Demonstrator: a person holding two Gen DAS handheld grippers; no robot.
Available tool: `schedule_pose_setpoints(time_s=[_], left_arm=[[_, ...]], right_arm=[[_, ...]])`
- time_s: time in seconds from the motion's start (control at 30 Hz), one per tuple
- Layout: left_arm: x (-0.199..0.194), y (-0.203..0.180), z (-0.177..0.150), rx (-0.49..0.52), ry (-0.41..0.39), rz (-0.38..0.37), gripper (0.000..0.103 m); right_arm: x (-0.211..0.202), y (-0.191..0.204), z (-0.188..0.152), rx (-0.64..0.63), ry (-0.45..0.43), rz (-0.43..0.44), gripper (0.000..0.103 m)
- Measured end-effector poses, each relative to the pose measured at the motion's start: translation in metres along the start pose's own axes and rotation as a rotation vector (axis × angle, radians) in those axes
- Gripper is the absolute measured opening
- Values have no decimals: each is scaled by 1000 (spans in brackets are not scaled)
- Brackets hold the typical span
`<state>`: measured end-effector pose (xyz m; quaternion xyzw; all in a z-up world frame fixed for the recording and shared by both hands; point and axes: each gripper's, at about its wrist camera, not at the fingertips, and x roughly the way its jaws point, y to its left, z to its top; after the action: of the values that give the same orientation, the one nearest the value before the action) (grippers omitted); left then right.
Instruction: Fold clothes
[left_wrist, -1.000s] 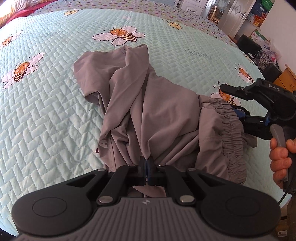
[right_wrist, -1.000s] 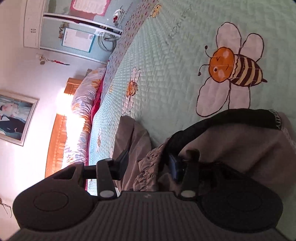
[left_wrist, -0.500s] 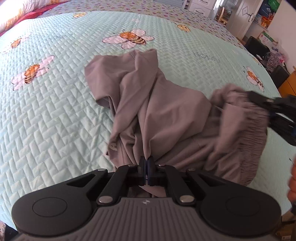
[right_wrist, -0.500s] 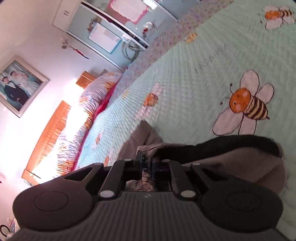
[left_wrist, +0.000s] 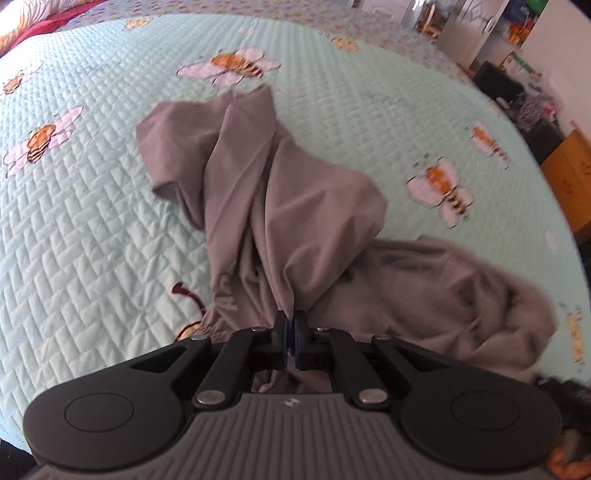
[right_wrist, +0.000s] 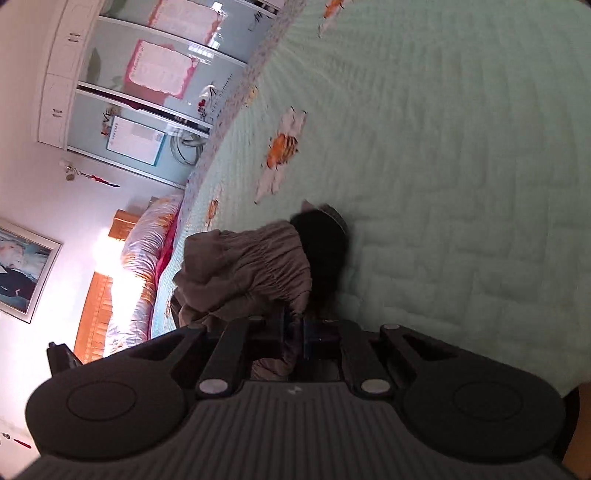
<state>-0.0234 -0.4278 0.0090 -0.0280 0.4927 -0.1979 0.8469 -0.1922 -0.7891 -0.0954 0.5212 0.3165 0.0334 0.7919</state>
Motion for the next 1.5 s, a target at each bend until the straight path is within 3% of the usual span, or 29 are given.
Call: schedule_pose_setpoints(time_s=[0.1,0.17,0.2,0.23,0.4,0.57,0.6,0.7,0.87,1.13,1.3,1.37,1.43,1.5], left_arm=[[-32,-13,9,46,-92,-80,13],[-42,-29,15,98,-113,-123,34],[-41,-39,18,129,-105,-138,49],[-34,-48,19,139,-81,-153,55],[26,-75,23,31,115,-229,55],[61,-91,24,-23,175,-183,54],[66,-91,26,-36,172,-180,50],[75,-91,31,-65,159,-204,6],[51,-97,38,-2,11,-194,2],[-76,-65,106,-82,-498,-148,2],[-65,-7,108,-198,-524,118,1],[-33,27,96,-261,-383,176,1],[5,57,76,-296,-200,185,1],[26,75,51,-305,-92,182,1]], right_arm=[[11,6,2,-10,2,27,9],[15,13,5,-37,6,40,9],[16,15,7,-47,7,41,9],[16,14,8,-48,8,43,9],[12,8,7,-34,8,62,9],[7,4,6,-31,6,82,9],[7,4,6,-33,6,86,9],[11,3,6,-41,8,86,9],[11,13,5,-79,-48,59,9],[9,62,52,-169,-223,83,9],[37,44,68,-98,-227,15,9],[50,31,64,-69,-190,-18,9],[58,22,58,-58,-144,-42,10],[62,15,51,-55,-102,-62,12]])
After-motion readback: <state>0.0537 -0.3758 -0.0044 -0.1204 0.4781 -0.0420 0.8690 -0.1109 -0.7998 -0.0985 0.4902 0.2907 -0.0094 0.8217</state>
